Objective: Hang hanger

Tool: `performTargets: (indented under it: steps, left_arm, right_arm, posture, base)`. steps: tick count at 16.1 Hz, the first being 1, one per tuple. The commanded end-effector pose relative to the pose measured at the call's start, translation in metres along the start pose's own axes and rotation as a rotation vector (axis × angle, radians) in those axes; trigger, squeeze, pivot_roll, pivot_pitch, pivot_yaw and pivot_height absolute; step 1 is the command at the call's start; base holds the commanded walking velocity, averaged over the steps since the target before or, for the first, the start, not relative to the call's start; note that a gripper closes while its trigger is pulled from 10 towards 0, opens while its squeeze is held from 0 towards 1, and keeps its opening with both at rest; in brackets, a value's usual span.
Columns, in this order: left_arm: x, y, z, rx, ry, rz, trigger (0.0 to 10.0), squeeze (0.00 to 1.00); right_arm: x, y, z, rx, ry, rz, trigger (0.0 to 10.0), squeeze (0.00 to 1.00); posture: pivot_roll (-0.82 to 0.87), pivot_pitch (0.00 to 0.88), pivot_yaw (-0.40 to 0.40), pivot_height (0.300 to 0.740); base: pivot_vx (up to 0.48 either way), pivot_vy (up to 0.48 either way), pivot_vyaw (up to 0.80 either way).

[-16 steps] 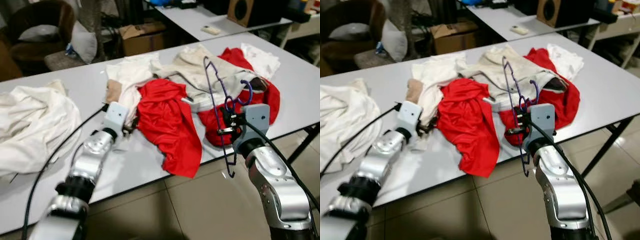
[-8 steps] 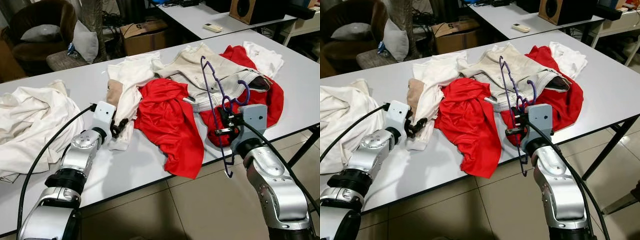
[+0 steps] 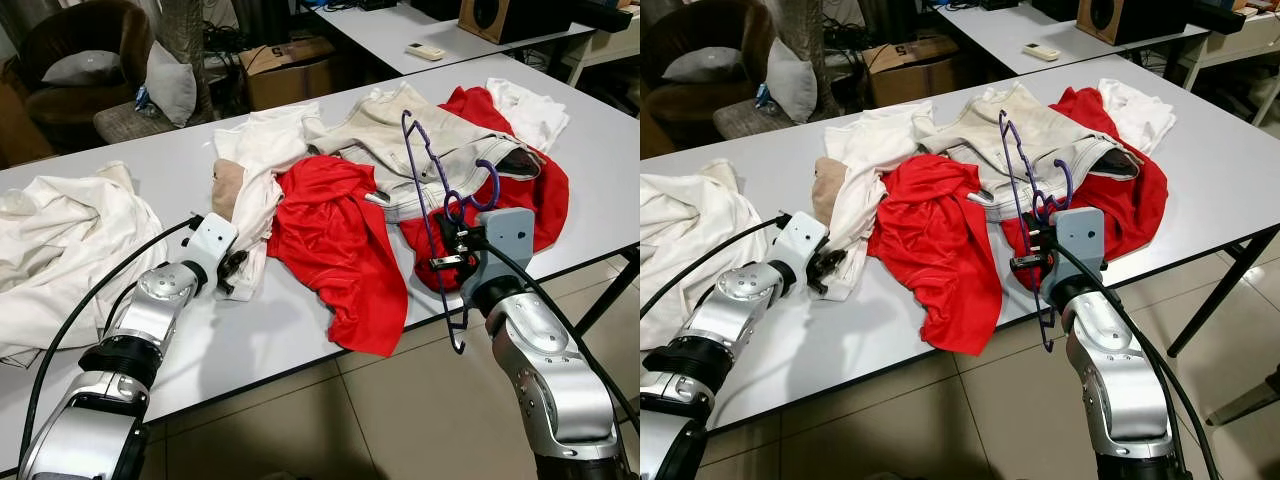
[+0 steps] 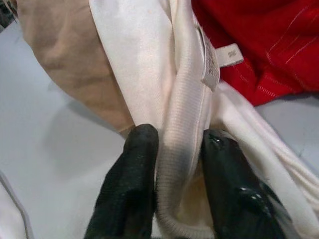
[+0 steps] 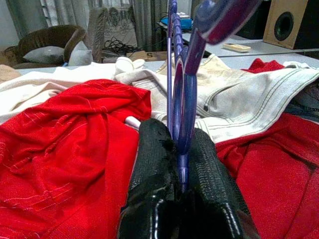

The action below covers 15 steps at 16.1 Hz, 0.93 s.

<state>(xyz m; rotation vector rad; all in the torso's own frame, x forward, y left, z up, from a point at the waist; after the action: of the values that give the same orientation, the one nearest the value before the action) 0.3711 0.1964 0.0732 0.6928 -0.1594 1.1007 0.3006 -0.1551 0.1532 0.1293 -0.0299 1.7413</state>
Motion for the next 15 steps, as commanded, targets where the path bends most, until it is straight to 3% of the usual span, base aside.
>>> performTargets:
  steps: [1,5,10,13,15]
  left_arm:
    - [0.010,0.001,0.004,-0.003,-0.012,0.021,0.0,0.00]
    - [0.011,0.001,0.007,-0.007,-0.008,0.039,0.0,0.00]
    - [0.019,0.011,0.023,-0.088,-0.027,0.076,0.0,0.00]
    - [0.031,0.019,0.051,-0.162,-0.076,0.088,0.0,0.00]
    - [0.052,0.027,0.094,-0.276,-0.150,0.175,0.0,0.00]
  right_arm:
    - [0.004,-0.002,0.005,-0.024,-0.002,0.014,10.0,0.00]
    - [0.005,-0.002,0.005,-0.025,-0.003,0.014,10.0,0.00]
    - [0.007,0.000,0.005,-0.021,-0.006,0.060,10.0,0.00]
    - [0.016,0.007,0.011,-0.019,-0.064,0.224,10.0,0.00]
    - [0.032,0.025,0.011,0.053,-0.063,0.465,10.0,0.00]
  posture:
    - [-0.12,0.000,0.139,0.740]
    - [-0.12,0.000,0.140,0.740]
    - [-0.13,0.000,0.148,0.740]
    - [-0.12,0.000,0.154,0.740]
    - [-0.11,0.000,0.153,0.740]
  base:
    - [0.000,0.000,0.00]
    - [0.000,0.000,0.00]
    - [0.000,0.000,0.00]
    - [0.000,0.000,0.00]
    - [0.000,0.000,0.00]
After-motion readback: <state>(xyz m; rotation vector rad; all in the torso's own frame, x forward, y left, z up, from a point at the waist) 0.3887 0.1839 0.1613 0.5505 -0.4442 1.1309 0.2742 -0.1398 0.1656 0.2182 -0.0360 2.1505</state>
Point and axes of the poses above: a point about 5 cm out from each wrist's last joint towards the gripper, its own y axis pointing back from the gripper into the wrist, its own z axis along the axis of the wrist's last joint, x = y × z, the point moved 3 cm from there along -y, pointing out of the wrist towards the gripper, and after that the axes turned 9 degrees about -y, right-handed, at the moved point
